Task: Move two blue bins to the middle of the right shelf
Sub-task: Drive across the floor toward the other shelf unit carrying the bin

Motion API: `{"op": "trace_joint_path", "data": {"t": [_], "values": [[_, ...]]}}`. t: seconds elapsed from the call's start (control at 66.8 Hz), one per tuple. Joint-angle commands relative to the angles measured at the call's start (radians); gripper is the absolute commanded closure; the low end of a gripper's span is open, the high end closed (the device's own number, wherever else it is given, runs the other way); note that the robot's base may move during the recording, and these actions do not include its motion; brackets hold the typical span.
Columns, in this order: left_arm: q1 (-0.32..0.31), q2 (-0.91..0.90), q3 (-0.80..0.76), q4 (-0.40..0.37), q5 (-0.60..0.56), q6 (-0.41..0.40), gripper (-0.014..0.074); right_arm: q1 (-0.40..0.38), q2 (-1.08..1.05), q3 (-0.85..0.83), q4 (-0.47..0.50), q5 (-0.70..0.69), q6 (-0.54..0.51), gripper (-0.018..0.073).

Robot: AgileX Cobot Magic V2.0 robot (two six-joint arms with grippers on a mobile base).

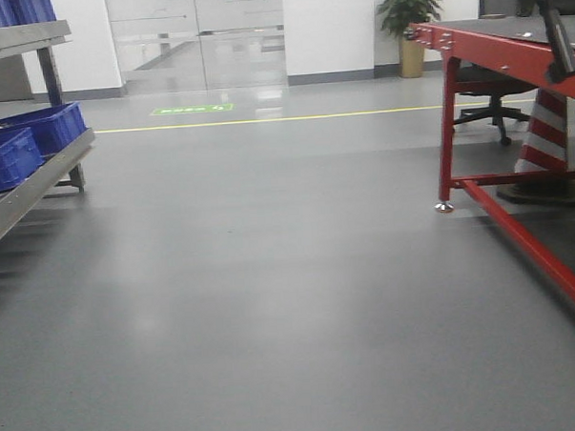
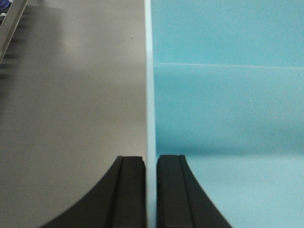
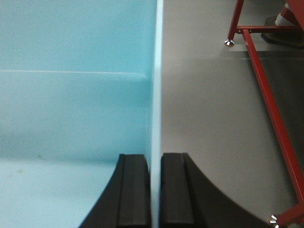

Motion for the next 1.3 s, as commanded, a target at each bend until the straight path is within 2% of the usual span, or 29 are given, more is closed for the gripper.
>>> {"op": "trace_joint_path", "data": {"t": [0.0, 1.287], "values": [[-0.006, -0.008, -0.017, -0.022, -0.060, 0.000, 0.0708, 0.007, -0.011, -0.011, 0.008, -0.065, -0.001, 0.0726], [-0.006, -0.008, -0.017, -0.021, -0.066, 0.000, 0.0708, 0.007, -0.011, -0.011, 0.008, -0.065, -0.001, 0.0726]]}}
